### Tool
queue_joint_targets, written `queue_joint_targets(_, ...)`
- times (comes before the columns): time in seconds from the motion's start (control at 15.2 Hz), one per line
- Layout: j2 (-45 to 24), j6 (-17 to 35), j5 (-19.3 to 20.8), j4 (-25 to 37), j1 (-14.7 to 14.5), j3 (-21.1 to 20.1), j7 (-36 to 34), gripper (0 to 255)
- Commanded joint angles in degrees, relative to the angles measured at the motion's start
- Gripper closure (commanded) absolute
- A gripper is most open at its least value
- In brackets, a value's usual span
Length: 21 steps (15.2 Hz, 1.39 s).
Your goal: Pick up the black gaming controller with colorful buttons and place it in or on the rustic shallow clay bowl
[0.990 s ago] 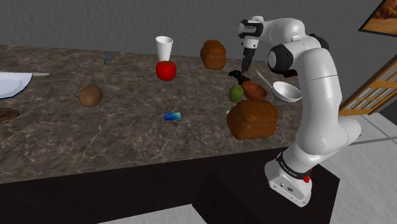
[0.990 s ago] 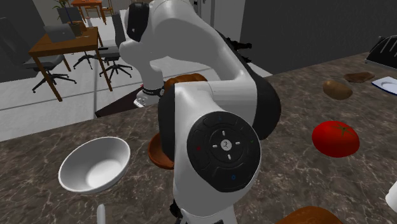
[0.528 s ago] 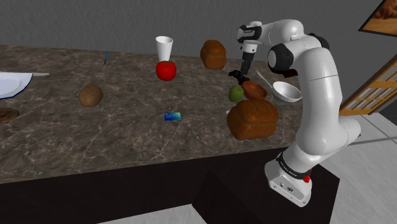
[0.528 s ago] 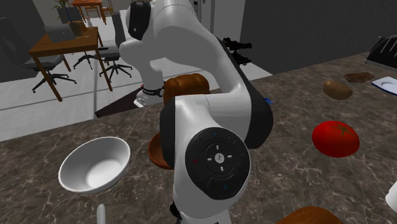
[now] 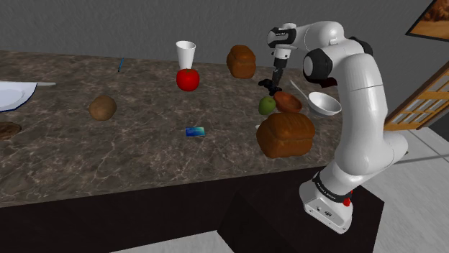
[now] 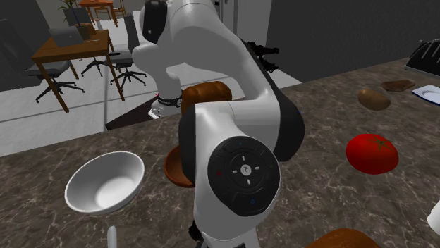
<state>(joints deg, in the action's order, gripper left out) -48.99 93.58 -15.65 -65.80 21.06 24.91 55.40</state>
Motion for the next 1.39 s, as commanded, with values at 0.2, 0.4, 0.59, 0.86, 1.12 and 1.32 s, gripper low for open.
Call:
queue_joint_targets(0.2, 0.35, 0.71, 0.20, -1.29, -0.18, 0.19, 0.01, 255)
queue_joint_targets(0.4, -0.46, 0.27, 0.01, -0.03, 0.16, 0.17, 0.03, 255)
queue_joint_targets(0.59, 0.32, -1.47, 0.21, 0.97, 0.17, 0.44, -0.05, 255)
queue_joint_targets(0.86, 1.18, -3.93, 0.51, 2.66, 0.35, 0.65, -0.19, 255)
queue_joint_targets(1.12, 1.81, -6.56, 0.75, 4.76, 0.64, 0.80, -0.35, 255)
queue_joint_targets(1.32, 2.11, -8.66, 0.88, 6.66, 0.94, 0.89, -0.48, 255)
